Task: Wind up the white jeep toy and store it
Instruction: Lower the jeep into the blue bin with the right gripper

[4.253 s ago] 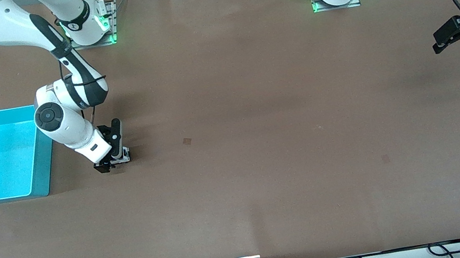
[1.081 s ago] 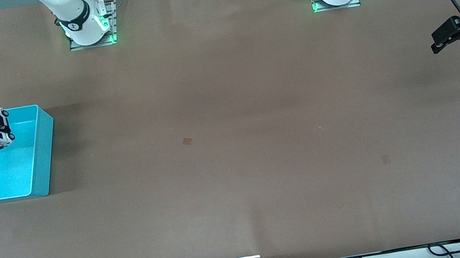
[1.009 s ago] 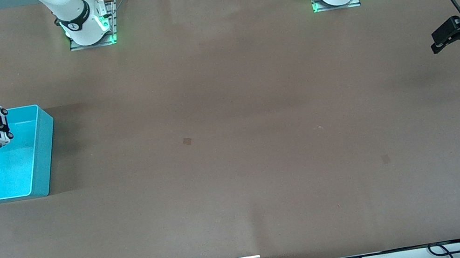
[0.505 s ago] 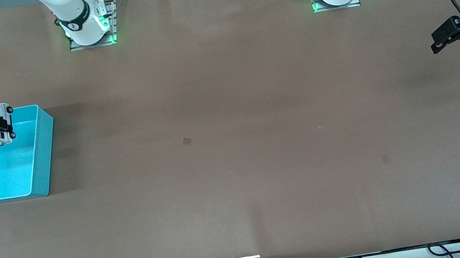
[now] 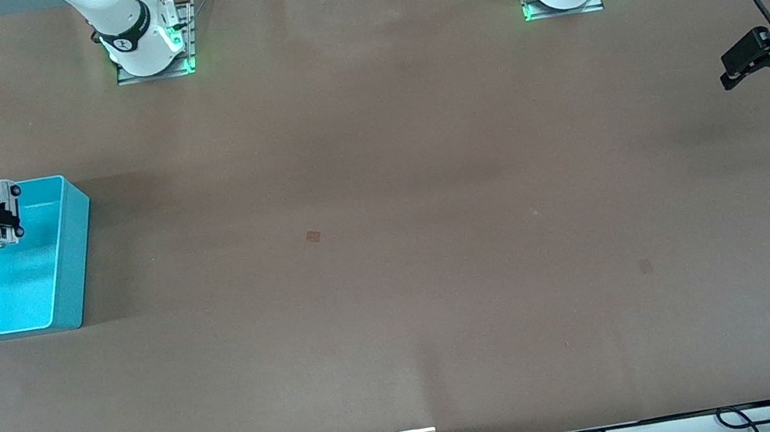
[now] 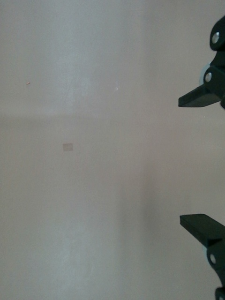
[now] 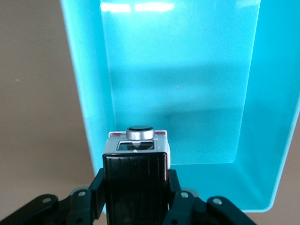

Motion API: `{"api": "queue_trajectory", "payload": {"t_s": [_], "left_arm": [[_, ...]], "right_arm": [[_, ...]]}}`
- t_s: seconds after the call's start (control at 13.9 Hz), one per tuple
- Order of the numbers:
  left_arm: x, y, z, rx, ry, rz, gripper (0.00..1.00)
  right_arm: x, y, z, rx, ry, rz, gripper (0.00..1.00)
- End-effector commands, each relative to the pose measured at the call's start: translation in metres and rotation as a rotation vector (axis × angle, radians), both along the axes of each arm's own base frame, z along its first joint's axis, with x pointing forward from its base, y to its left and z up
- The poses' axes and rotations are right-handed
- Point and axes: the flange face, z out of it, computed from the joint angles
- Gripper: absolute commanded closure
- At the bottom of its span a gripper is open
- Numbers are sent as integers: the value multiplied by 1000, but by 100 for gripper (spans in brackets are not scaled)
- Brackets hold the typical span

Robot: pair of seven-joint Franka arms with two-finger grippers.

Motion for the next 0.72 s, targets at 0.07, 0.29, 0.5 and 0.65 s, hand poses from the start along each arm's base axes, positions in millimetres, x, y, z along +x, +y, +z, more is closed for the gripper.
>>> {"api": "queue_trajectory", "payload": {"t_s": [0.07, 0.29, 0.5, 0.65], "left_arm": [[-3, -5, 1, -20, 3, -23, 0], [-3, -7, 2, -20, 2, -27, 0], [-3, -8, 0, -20, 5, -30, 0], [-3, -9, 0, -20, 5, -32, 0]], "right_arm": [[12, -18, -14, -19, 1, -3, 100], [17, -28, -31, -36, -11, -7, 100], [23, -31, -55, -41, 0, -7, 100], [25, -39, -68, -55, -16, -5, 100]]}}
